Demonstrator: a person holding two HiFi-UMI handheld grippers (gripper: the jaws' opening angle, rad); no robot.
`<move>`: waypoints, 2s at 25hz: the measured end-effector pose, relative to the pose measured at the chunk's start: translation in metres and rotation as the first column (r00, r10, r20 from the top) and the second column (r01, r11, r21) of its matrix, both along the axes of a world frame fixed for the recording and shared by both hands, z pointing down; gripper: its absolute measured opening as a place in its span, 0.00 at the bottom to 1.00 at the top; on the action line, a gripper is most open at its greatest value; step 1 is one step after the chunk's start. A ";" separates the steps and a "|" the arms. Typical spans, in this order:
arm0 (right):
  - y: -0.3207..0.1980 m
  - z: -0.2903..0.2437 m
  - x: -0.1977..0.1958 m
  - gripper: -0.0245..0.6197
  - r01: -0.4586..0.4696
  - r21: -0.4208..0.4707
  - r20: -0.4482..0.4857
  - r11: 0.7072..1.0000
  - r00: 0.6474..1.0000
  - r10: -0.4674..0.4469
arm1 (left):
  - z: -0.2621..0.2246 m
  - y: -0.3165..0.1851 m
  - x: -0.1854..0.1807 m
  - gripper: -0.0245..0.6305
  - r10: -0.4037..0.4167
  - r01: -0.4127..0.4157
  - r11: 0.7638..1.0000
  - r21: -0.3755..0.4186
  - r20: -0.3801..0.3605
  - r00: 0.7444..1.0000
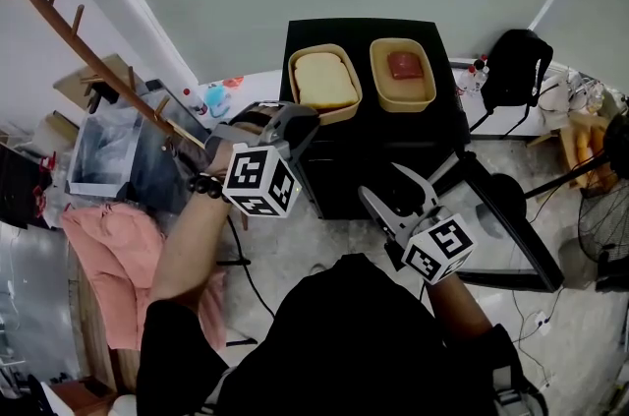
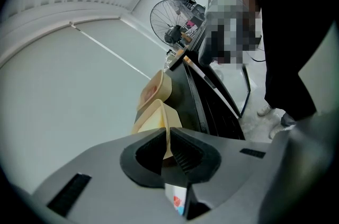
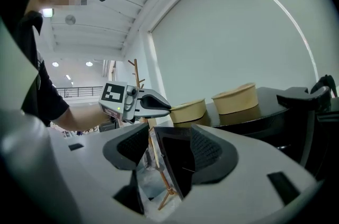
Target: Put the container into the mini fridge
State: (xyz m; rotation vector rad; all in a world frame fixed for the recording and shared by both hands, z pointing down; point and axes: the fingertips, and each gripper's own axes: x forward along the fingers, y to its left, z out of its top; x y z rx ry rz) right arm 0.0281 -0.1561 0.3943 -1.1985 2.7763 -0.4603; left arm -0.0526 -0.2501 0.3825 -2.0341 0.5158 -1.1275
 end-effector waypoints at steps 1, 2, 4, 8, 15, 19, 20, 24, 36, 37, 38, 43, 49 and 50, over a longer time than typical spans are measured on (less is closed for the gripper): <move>-0.001 0.001 0.001 0.44 -0.001 -0.015 0.016 1.000 1.000 0.001 | 0.000 0.003 0.000 0.09 0.009 -0.009 1.000 -0.005 -0.002 1.000; -0.002 0.002 0.001 0.44 0.000 -0.032 0.035 0.999 0.999 0.001 | -0.001 0.006 0.001 0.09 0.020 -0.020 1.000 -0.010 -0.003 1.000; -0.004 0.004 0.001 0.44 0.003 -0.079 0.089 0.997 0.996 0.004 | -0.002 0.014 0.001 0.09 0.043 -0.043 0.999 -0.020 -0.005 0.999; -0.010 0.006 -0.006 0.44 0.031 -0.210 0.257 0.977 0.966 0.025 | -0.002 0.027 -0.002 0.09 0.070 -0.070 0.997 -0.028 -0.010 0.998; -0.027 0.005 -0.021 0.45 0.092 -0.343 0.429 0.935 0.901 0.068 | -0.004 0.048 -0.007 0.09 0.100 -0.100 0.994 -0.033 -0.018 0.995; -0.036 -0.007 -0.032 0.53 0.164 -0.395 0.535 0.904 0.841 0.081 | -0.004 0.061 -0.013 0.09 0.103 -0.104 0.994 -0.031 -0.052 0.993; -0.039 -0.007 -0.035 0.53 0.175 -0.406 0.548 0.897 0.832 0.086 | -0.004 0.064 -0.013 0.09 0.101 -0.103 0.994 -0.031 -0.062 0.993; -0.047 0.000 -0.041 0.54 0.216 -0.475 0.599 0.853 0.789 0.134 | -0.004 0.074 -0.013 0.09 0.105 -0.107 0.994 -0.032 -0.066 0.992; -0.045 -0.001 -0.060 0.53 0.311 -0.519 0.698 0.796 0.693 0.184 | -0.008 0.108 -0.006 0.09 0.141 -0.147 0.988 -0.049 -0.103 0.985; -0.045 0.000 -0.060 0.51 0.310 -0.519 0.702 0.796 0.686 0.190 | -0.009 0.110 -0.005 0.09 0.143 -0.149 0.987 -0.052 -0.108 0.984; -0.045 0.000 -0.059 0.46 0.312 -0.519 0.710 0.796 0.676 0.199 | -0.010 0.113 -0.004 0.09 0.145 -0.152 0.987 -0.059 -0.115 0.983; -0.037 0.001 -0.058 0.40 0.356 -0.496 0.758 0.792 0.622 0.195 | -0.008 0.122 -0.005 0.09 0.140 -0.155 0.985 -0.075 -0.177 0.974; -0.019 0.003 -0.053 0.39 0.382 -0.449 0.773 0.808 0.619 0.136 | -0.005 0.138 -0.016 0.19 0.043 -0.097 0.989 -0.112 -0.409 0.911; -0.015 0.003 -0.053 0.39 0.388 -0.443 0.775 0.808 0.619 0.127 | -0.005 0.142 -0.017 0.21 0.023 -0.094 0.987 -0.133 -0.460 0.888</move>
